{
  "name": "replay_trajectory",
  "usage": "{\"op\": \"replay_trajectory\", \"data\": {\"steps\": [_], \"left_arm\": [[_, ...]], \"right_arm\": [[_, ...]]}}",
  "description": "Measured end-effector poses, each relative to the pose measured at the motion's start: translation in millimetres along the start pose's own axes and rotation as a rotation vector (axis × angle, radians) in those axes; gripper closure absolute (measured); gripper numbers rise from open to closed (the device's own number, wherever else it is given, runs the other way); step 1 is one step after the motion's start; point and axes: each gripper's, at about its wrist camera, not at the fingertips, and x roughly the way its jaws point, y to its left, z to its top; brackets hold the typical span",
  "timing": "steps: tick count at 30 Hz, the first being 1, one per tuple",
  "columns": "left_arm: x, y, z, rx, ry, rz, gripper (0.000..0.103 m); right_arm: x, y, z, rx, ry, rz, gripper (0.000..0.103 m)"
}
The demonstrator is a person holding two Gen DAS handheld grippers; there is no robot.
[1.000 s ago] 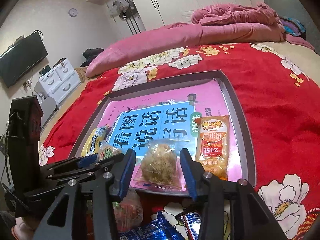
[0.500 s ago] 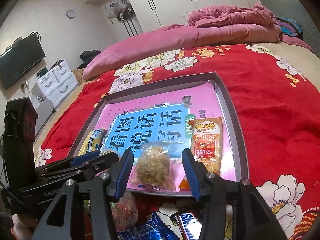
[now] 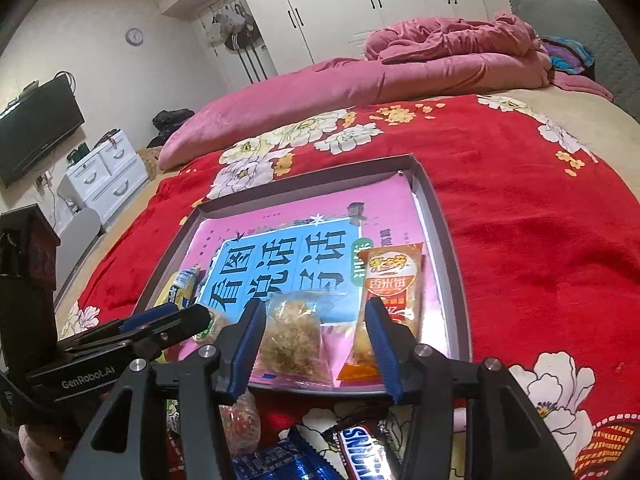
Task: Organize snacks
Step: 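Lower the biscuit packet into the tray and open the left tool while the right tool releases the floss bag, then move both open tools back from the tray to the snack pile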
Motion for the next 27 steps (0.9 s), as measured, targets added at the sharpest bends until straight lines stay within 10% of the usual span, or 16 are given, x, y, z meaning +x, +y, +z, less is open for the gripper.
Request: {"op": "replay_trajectory", "data": {"steps": [27], "left_arm": [[-50, 25, 5, -0.047, -0.151, 0.034, 0.026]], "right_arm": [[-18, -9, 6, 0.013, -0.075, -0.028, 0.035]]}}
